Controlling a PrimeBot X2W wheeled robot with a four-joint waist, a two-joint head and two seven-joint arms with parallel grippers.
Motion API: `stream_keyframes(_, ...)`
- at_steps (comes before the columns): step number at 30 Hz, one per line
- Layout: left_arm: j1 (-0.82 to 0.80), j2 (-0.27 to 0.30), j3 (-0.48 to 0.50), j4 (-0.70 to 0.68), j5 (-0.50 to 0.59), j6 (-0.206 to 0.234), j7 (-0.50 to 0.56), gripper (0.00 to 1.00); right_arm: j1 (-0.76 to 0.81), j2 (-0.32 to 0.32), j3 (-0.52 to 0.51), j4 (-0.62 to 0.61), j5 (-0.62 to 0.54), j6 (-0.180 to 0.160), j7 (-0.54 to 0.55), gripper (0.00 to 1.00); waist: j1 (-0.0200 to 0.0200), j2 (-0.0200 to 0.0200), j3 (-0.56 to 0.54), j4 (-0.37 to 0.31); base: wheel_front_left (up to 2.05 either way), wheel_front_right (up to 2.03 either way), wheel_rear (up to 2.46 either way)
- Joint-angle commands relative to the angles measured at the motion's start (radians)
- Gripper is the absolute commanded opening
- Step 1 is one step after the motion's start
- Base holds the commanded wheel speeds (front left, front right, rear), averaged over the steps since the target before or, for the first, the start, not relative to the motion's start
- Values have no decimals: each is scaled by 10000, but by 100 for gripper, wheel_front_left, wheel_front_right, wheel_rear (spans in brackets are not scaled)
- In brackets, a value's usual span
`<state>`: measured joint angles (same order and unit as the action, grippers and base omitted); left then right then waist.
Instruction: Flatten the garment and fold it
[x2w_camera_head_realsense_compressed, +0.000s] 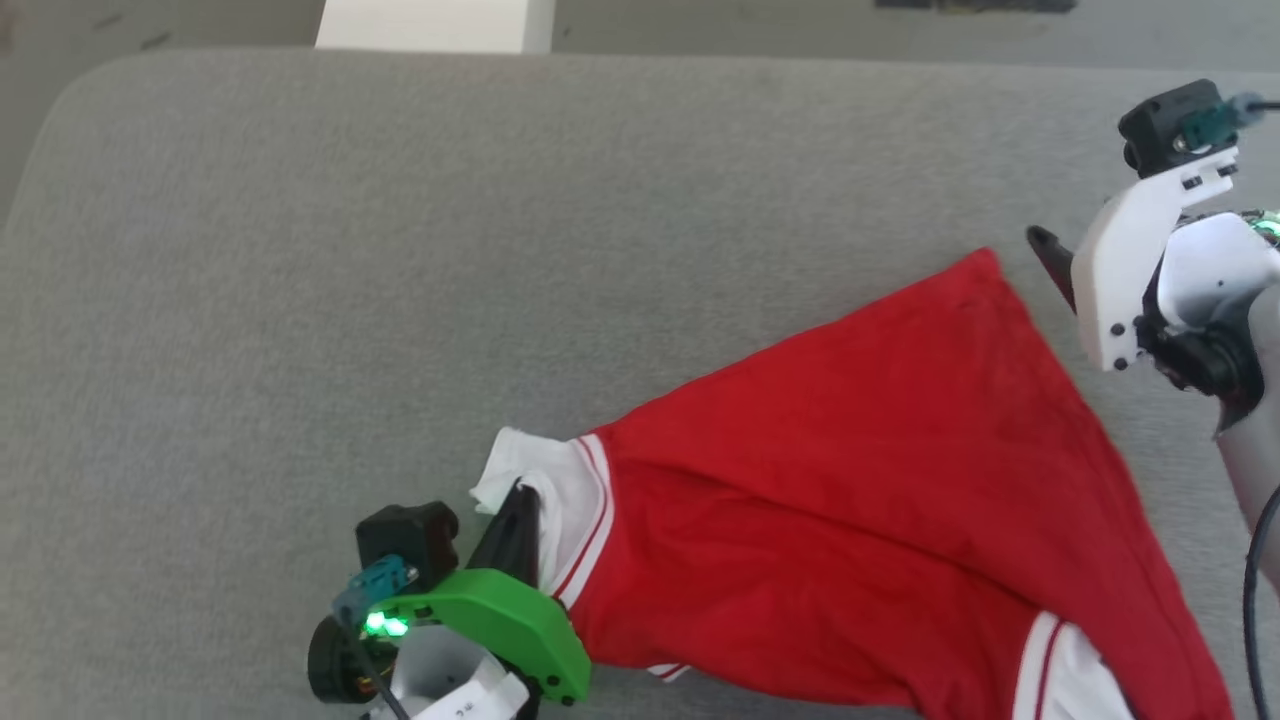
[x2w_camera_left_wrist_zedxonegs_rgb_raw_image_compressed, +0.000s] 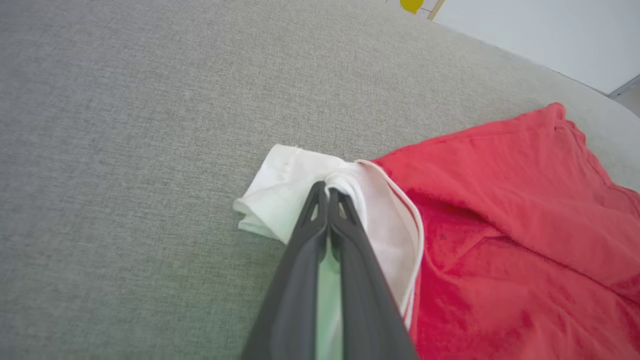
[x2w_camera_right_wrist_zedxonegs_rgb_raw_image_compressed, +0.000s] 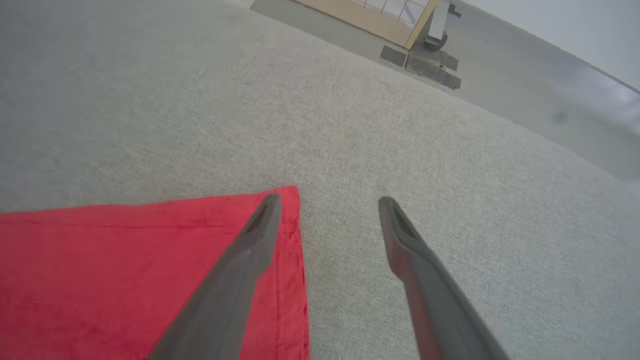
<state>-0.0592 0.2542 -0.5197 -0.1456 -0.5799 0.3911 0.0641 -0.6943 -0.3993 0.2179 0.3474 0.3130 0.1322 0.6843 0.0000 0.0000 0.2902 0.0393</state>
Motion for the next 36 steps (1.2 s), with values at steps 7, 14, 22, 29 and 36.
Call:
stream_keyframes(7, -381, -365, -187, 401, 103, -160, -345, 0, -708, -487, 1238, 936, 169, -15, 1796, 100, 0, 0, 1337, 1402, 0, 0, 0)
stream_keyframes(14, -466, -441, -210, 655, 51, -219, -453, 0, -348, -734, 2044, 1099, 984, -15, 2621, 100, 0, 0, 1328, 1400, 0, 0, 0)
stream_keyframes(22, -441, -147, -100, 797, -15, -259, -335, 0, -163, -1076, 1677, 611, 1834, -15, 1685, 0, 0, 0, 335, 821, 0, 0, 0)
stream_keyframes(29, -175, 208, -1, 739, -206, -318, -90, 0, 1456, -1378, 75, -768, 2835, -15, 323, 0, 0, 0, -1057, 170, 0, 0, 0)
stream_keyframes(36, 532, 469, 55, 592, -478, -244, 84, 0, 5022, -922, -1566, -2508, 3434, -15, 738, 0, 0, 0, -2032, -591, 0, 0, 0)
